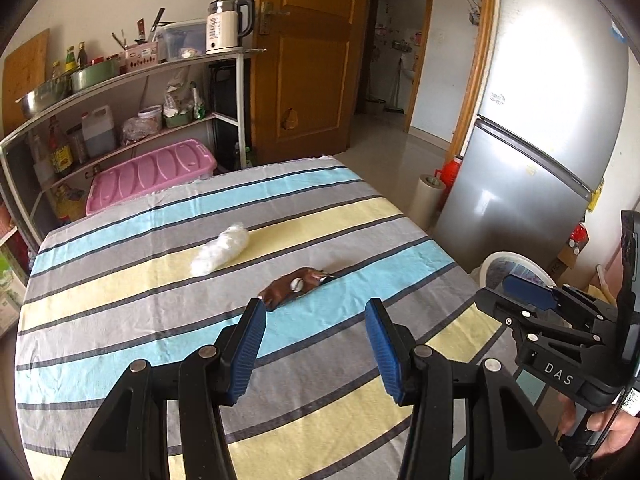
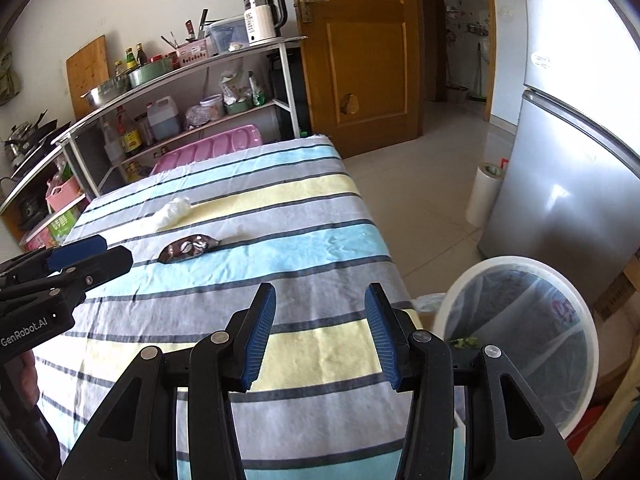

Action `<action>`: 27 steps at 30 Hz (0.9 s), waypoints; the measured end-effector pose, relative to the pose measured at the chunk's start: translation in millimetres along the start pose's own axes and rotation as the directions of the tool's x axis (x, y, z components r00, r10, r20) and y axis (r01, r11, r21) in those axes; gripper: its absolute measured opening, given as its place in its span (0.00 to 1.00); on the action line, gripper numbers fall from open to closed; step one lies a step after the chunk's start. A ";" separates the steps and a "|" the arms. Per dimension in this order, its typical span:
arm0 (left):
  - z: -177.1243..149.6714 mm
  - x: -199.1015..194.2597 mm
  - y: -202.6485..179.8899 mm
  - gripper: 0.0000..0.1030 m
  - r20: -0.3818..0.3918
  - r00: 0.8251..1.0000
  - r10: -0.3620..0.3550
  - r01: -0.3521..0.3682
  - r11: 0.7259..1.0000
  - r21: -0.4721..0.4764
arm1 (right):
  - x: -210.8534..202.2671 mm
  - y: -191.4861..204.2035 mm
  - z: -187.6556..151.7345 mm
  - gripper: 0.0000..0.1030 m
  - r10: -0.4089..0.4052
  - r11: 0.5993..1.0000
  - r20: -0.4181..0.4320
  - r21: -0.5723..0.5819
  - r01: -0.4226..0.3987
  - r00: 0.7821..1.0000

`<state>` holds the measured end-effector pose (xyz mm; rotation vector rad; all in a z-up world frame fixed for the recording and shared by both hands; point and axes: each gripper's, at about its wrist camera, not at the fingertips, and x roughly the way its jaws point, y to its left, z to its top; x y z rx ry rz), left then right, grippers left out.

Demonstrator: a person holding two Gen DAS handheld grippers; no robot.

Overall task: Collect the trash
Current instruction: 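Move both tools back over the table toward the remaining wrapper and bag, then grasp the second brown chocolate wrapper with the right tool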

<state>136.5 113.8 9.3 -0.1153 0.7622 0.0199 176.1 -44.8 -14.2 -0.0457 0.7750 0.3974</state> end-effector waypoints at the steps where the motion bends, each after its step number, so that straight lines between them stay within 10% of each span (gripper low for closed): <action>1: -0.3 -1.2 7.7 0.50 0.003 1.000 0.013 -0.013 1.000 -0.006 | 3.1 6.9 1.2 0.46 0.006 1.000 -0.003 -0.011 -0.006 1.000; 16: -3.2 -3.5 109.8 0.50 -0.031 0.987 0.155 -0.158 0.981 -0.110 | 62.3 84.2 21.3 0.46 0.140 0.988 -0.112 -0.045 -0.146 0.984; 27: 1.0 13.1 137.5 0.50 -0.048 0.992 0.115 -0.121 0.978 -0.167 | 123.6 107.0 37.2 0.48 0.214 0.976 -0.245 0.090 -0.198 0.946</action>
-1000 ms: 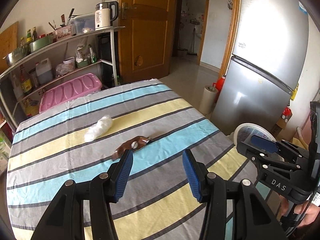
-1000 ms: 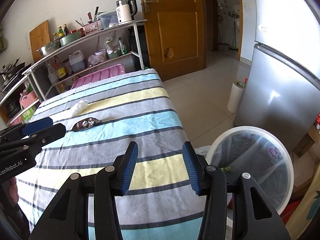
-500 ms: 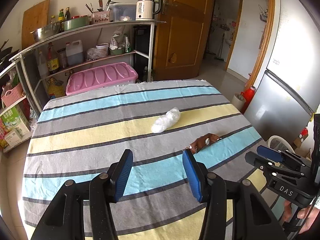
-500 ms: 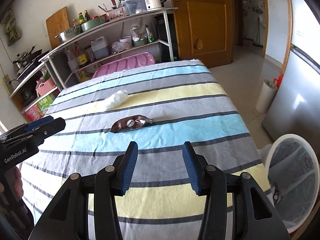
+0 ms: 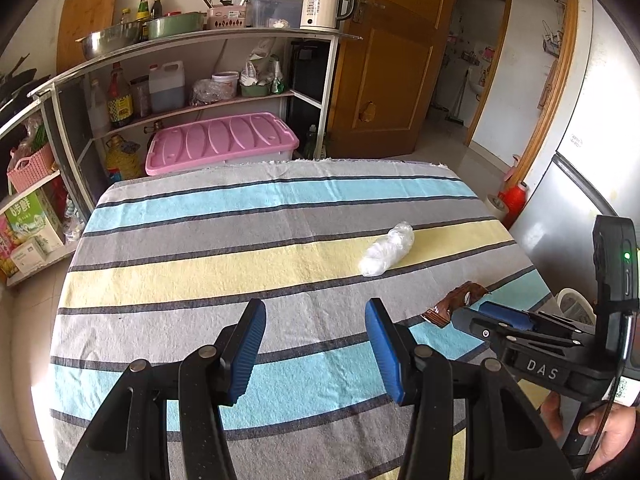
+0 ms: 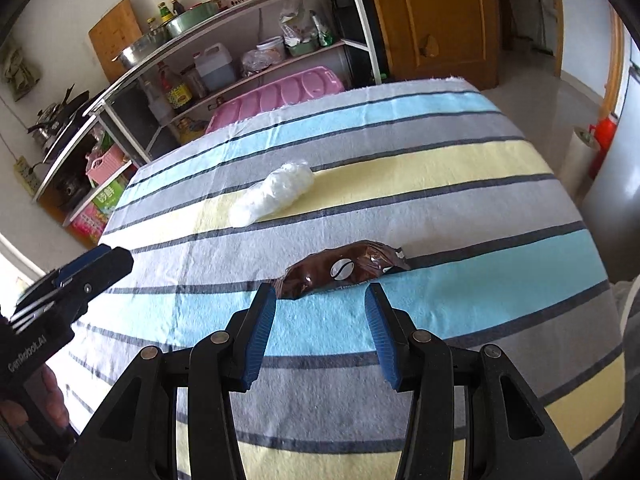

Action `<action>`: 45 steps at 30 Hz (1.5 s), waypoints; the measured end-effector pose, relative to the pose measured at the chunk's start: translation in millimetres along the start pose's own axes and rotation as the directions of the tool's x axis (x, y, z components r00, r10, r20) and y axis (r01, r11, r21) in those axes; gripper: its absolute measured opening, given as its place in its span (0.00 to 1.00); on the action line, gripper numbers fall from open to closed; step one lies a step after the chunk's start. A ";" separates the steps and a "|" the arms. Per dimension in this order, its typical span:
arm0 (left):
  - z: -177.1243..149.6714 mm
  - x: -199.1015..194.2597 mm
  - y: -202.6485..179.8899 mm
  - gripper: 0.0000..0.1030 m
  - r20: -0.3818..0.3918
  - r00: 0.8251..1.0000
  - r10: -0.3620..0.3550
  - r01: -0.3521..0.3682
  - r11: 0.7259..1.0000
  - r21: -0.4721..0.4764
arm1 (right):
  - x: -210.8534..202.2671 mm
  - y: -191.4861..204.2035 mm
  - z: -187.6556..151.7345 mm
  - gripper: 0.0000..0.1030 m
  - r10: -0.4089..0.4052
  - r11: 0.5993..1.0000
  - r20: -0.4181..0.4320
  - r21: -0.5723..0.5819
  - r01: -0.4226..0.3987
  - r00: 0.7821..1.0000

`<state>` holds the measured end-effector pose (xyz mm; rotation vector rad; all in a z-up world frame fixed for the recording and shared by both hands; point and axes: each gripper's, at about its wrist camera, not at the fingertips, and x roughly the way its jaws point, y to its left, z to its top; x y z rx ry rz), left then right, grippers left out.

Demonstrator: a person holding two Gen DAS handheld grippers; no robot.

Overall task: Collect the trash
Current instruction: 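Grasp the second brown chocolate wrapper with the right tool, then grasp the clear plastic bag with the left tool while the right tool holds the wrapper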

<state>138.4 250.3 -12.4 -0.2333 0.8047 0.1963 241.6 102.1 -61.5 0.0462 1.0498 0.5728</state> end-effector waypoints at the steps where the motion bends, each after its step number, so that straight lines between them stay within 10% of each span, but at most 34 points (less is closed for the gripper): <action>1: 0.7 2.1 1.7 0.50 -0.002 1.000 -0.001 0.001 1.000 -0.006 | 3.7 -1.3 3.1 0.50 0.003 1.000 -0.006 0.013 -0.002 1.000; 15: 10.8 21.4 3.8 0.50 -0.030 1.000 -0.005 0.004 1.000 -0.025 | 20.6 18.5 16.9 0.49 -0.129 0.989 0.061 -0.067 0.133 0.990; 26: 17.0 40.5 -16.3 0.50 -0.061 0.997 -0.038 0.038 0.999 0.009 | 13.9 9.3 11.7 0.19 -0.073 0.990 0.077 -0.117 0.082 0.994; 45: 35.6 94.5 -59.0 0.50 -0.115 0.989 -0.095 0.108 0.988 0.110 | -12.1 -26.2 12.4 0.17 -0.057 0.993 0.103 -0.102 0.068 0.993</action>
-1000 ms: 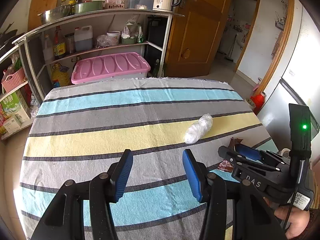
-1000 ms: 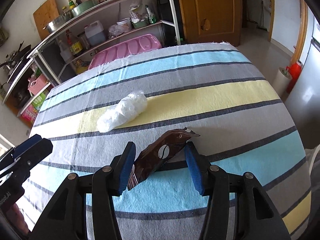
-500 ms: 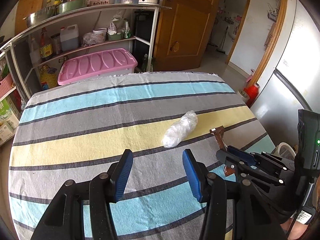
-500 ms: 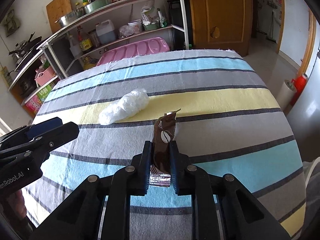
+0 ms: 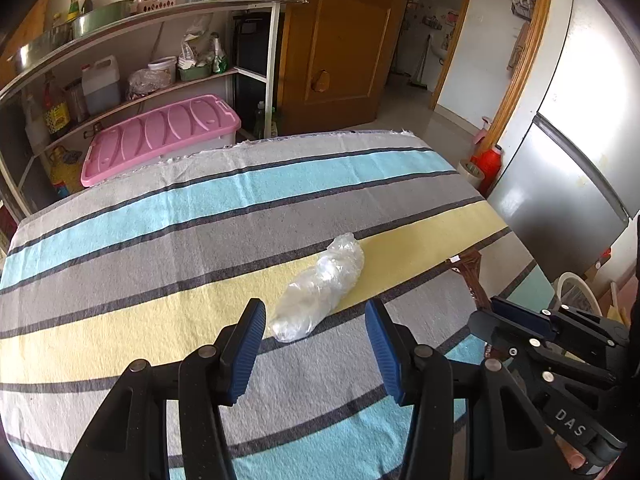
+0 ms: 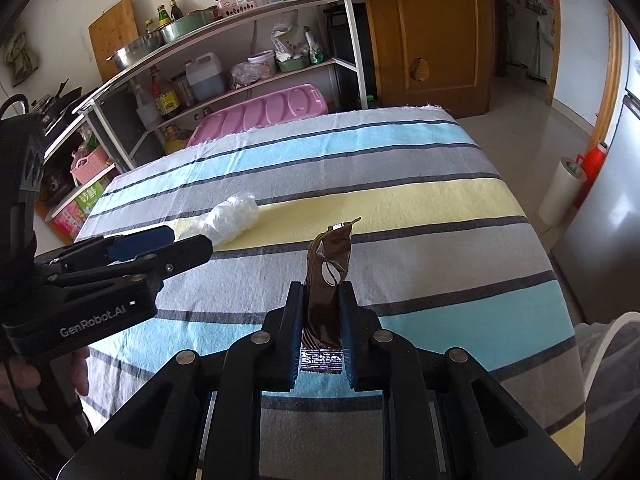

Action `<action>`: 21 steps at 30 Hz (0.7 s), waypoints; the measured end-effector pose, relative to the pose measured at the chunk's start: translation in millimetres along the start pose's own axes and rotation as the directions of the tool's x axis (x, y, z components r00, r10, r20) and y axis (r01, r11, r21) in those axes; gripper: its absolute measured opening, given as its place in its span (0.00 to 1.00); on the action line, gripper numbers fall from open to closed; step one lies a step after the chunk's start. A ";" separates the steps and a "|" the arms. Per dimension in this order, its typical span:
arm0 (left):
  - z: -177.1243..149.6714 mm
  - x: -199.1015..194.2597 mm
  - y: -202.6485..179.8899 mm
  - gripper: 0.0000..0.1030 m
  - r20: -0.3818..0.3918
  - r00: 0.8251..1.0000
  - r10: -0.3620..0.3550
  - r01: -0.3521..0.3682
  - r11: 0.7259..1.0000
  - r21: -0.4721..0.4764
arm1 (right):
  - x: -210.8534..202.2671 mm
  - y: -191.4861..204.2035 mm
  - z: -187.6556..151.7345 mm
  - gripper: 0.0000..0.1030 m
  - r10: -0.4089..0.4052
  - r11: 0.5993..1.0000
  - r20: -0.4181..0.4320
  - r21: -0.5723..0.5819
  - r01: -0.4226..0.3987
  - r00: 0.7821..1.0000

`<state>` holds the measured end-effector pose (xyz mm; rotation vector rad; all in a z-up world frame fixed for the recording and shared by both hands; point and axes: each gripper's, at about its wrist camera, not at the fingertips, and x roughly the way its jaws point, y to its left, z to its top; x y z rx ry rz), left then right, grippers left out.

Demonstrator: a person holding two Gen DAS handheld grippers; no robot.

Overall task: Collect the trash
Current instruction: 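Grasp the clear plastic bag with the left tool while the right tool holds the wrapper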

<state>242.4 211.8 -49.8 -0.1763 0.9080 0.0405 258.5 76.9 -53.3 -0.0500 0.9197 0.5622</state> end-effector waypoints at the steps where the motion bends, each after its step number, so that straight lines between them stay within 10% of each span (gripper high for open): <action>1: 1.7 2.1 -0.7 0.50 0.003 1.000 0.006 -0.006 1.000 0.005 | 0.5 -1.2 -0.3 0.17 0.003 1.000 -0.003 0.001 -0.003 1.000; 21: 6.0 22.1 -15.6 0.37 0.002 1.000 -0.001 0.001 0.998 0.060 | 9.3 -5.3 -1.8 0.17 0.004 1.000 -0.005 0.006 -0.004 1.000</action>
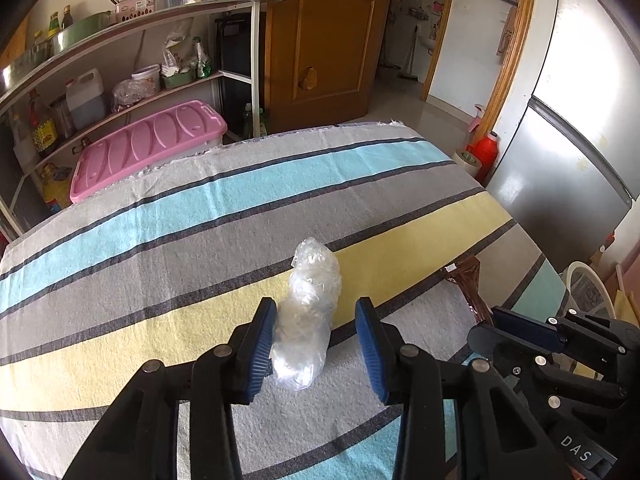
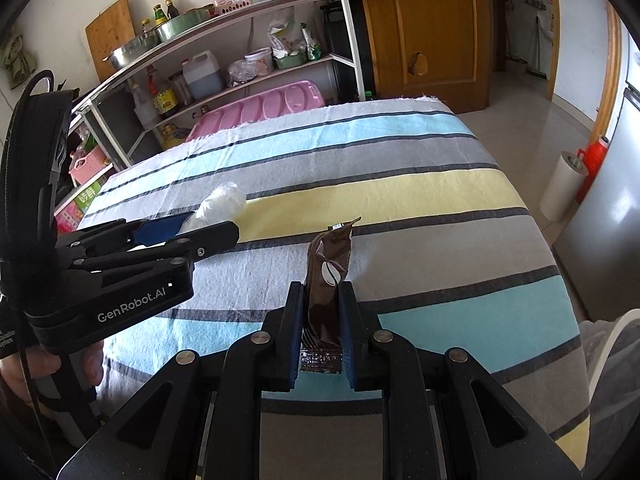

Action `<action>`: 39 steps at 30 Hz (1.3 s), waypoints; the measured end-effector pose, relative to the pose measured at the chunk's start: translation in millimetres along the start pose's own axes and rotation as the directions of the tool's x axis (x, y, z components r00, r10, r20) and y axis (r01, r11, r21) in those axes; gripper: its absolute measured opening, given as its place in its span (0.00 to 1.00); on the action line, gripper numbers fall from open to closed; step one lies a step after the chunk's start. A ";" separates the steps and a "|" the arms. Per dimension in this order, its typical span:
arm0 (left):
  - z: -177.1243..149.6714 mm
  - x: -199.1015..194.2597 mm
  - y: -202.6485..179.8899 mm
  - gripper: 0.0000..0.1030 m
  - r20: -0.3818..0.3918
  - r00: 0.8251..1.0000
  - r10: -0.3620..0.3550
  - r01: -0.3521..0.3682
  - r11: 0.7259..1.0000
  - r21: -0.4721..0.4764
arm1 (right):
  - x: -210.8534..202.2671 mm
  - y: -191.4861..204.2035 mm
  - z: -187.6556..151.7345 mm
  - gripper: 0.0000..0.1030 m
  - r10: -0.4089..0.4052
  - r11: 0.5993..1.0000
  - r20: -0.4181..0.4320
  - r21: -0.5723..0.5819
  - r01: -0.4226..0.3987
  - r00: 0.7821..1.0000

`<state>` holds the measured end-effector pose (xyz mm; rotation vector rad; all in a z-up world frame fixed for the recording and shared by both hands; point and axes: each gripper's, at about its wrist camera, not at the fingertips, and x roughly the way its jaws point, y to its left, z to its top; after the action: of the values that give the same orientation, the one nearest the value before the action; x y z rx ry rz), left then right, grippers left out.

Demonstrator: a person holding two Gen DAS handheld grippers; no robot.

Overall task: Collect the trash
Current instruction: 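Grasp the clear plastic bag with the left tool while the right tool holds the wrapper, then carry the clear plastic bag and chocolate wrapper in both tools over the bin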

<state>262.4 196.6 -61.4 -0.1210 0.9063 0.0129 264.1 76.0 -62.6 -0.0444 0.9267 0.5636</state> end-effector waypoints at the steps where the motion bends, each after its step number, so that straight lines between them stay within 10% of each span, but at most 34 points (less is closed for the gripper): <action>1: -0.2 -0.2 0.0 0.33 0.001 1.000 -0.001 0.001 1.000 0.000 | 0.1 0.4 0.1 0.17 -0.002 1.000 0.000 -0.002 0.002 1.000; 39: -29.0 -84.5 -39.6 0.24 0.089 0.995 -0.041 0.040 0.999 0.009 | -60.6 -3.9 -13.2 0.17 0.003 1.000 0.103 0.011 -0.005 0.995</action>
<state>189.9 157.5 -8.8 -0.1312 0.8143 -0.0223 227.8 42.3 -24.9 -0.0039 0.8297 0.5595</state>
